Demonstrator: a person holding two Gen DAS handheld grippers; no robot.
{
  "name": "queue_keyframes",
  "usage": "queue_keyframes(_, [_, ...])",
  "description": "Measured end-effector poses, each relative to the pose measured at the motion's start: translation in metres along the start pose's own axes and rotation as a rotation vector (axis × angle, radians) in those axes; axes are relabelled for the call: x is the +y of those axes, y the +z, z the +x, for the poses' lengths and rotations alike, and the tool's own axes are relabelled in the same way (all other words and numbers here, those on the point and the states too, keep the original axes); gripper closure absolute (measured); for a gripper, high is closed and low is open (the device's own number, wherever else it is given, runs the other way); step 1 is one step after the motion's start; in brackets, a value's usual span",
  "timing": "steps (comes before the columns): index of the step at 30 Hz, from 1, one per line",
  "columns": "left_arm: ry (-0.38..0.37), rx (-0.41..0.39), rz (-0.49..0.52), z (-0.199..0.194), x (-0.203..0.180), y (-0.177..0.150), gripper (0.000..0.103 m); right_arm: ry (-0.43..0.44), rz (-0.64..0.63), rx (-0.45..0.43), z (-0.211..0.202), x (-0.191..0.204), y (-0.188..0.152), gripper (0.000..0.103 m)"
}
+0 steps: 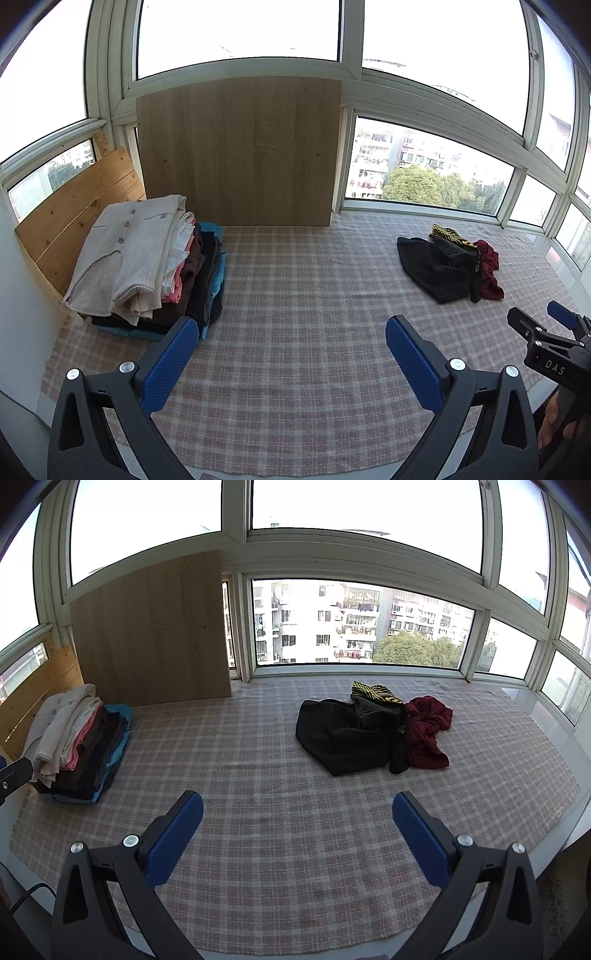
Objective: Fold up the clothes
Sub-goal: 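Move both tools toward the heap of black and red clothes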
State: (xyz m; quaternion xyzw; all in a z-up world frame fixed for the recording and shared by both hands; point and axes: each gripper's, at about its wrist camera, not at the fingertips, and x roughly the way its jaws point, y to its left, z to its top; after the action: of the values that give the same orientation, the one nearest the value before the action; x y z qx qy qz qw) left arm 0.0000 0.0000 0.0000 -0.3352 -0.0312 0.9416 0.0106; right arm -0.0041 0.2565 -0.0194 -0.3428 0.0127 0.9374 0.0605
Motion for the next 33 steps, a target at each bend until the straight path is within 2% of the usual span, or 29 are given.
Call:
queue_keyframes(11, [-0.009,0.017,0.037,0.0007,-0.0026,0.0029,0.001,-0.011,-0.003,-0.005,-0.0053,-0.0026,0.0006,0.000])
queue_keyframes(33, [-0.011,0.004,0.041,0.0052,-0.0007,0.0051,0.001,-0.055,0.015,0.007,-0.0021,-0.0013,-0.0025,0.000])
